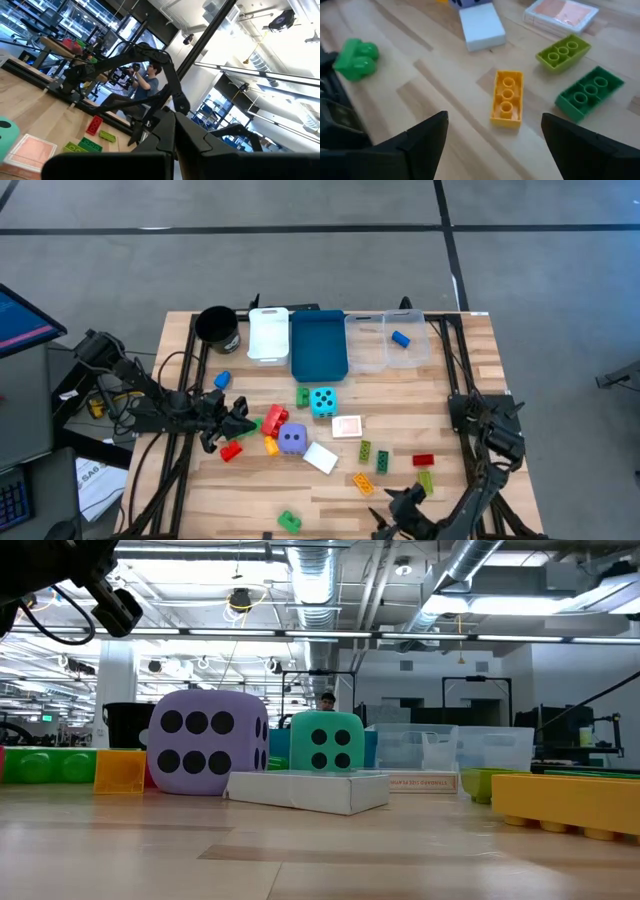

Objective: Pick & Place Toys
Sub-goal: Put the small yellow game piece into the right transparent bin

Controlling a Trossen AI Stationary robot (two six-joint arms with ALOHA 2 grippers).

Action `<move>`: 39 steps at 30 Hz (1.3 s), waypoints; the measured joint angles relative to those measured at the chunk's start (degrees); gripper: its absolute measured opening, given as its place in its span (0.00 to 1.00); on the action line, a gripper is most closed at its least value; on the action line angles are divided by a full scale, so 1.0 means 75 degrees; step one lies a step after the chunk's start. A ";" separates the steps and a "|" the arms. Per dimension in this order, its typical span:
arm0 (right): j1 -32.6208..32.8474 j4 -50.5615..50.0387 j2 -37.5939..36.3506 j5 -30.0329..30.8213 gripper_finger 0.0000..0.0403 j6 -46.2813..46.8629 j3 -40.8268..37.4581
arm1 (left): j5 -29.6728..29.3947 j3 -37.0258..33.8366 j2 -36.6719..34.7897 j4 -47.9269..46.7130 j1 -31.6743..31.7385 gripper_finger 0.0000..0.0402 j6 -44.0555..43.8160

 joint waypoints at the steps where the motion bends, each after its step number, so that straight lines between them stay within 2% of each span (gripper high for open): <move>1: -0.0029 0.0265 -0.0006 0.0024 0.78 -0.0057 -0.0195 | 0.0002 0.0000 0.0000 0.0000 0.0000 0.00 -0.0003; 6: -0.0130 0.2066 0.0001 0.0773 0.78 -0.0696 -0.1306 | -0.0004 0.0003 0.0000 -0.0003 -0.0030 0.00 -0.0017; 11: -0.0145 0.3213 0.0001 0.0978 0.78 -0.1106 -0.1843 | 0.0000 0.0003 0.0000 -0.0006 -0.0263 0.00 -0.0006; 23: -0.0613 0.3295 0.0271 0.0993 0.78 -0.1630 -0.1876 | 0.0000 0.0003 0.0000 -0.0006 -0.0353 0.00 0.0000; 25: -0.0728 0.3374 0.0488 0.0672 0.78 -0.1583 -0.1880 | 0.0000 0.0003 0.0000 -0.0006 -0.0353 0.00 0.0000; 33: -0.0725 0.3115 0.0753 0.0674 0.78 -0.0849 -0.1837 | 0.0000 0.0003 0.0003 -0.0001 -0.0353 0.00 0.0000; 36: -0.0736 0.3082 0.0756 0.0607 0.74 -0.0822 -0.1843 | 0.0000 0.0003 0.0003 -0.0003 -0.0353 0.00 0.0000; 39: -0.0785 0.3028 0.0756 0.0496 0.67 -0.0825 -0.1851 | -0.0001 0.0003 0.0003 -0.0003 -0.0353 0.00 0.0000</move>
